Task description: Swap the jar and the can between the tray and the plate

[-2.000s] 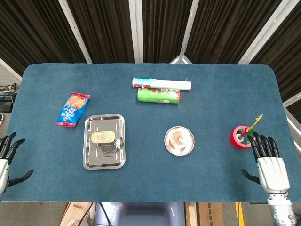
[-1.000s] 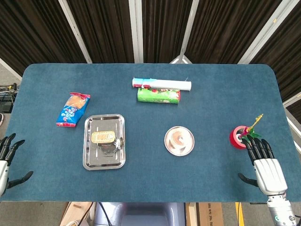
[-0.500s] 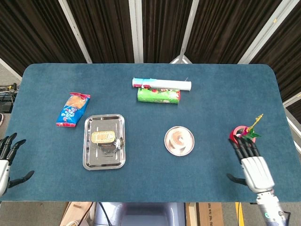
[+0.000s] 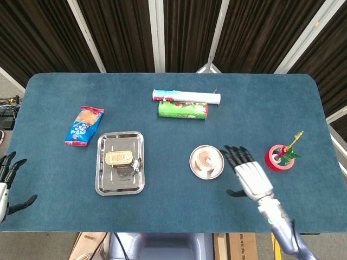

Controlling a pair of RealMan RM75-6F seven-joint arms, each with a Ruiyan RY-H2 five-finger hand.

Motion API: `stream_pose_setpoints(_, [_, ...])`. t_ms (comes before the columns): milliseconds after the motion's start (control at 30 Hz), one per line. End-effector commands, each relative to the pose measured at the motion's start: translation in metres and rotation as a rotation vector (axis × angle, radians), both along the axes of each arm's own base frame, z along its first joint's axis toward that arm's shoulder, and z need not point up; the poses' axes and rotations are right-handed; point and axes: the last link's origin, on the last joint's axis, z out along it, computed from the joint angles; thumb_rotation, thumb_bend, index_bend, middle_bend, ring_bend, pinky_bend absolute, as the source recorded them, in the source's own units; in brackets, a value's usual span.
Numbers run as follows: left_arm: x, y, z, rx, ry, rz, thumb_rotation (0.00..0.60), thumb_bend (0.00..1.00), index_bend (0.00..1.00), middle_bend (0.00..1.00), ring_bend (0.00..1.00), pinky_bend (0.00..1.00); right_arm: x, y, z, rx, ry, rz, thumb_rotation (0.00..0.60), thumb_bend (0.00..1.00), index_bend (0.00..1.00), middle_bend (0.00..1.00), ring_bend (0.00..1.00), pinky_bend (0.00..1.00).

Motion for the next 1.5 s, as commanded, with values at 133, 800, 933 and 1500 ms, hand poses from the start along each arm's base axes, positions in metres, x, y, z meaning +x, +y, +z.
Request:
stream_pose_setpoints(133, [-0.001, 0.002, 0.000, 0.014, -0.001, 0.010, 0.600, 0.13, 0.17, 0.00, 0.00, 0.04, 0.027, -0.027, -0.034, 0.057, 0.021, 0.013, 0.600, 0.00, 0.00, 0.00, 0.00, 0.00])
stream_pose_setpoints(800, [-0.003, 0.006, 0.005, 0.073, -0.005, 0.002, 0.600, 0.14, 0.19, 0.00, 0.00, 0.05, 0.024, -0.069, -0.077, 0.056, 0.098, -0.080, 0.600, 0.00, 0.09, 0.07, 0.10, 0.00])
stream_pose_setpoints(933, [-0.003, 0.006, 0.004, 0.076, -0.005, -0.003, 0.600, 0.14, 0.20, 0.00, 0.00, 0.05, 0.019, -0.071, -0.079, 0.047, 0.112, -0.091, 0.600, 0.00, 0.17, 0.13, 0.14, 0.00])
stream_pose_setpoints(1500, [-0.003, 0.007, 0.003, 0.083, -0.009, 0.014, 0.600, 0.14, 0.21, 0.00, 0.00, 0.05, 0.008, -0.083, -0.093, -0.016, 0.122, -0.092, 0.600, 0.00, 0.40, 0.35, 0.37, 0.07])
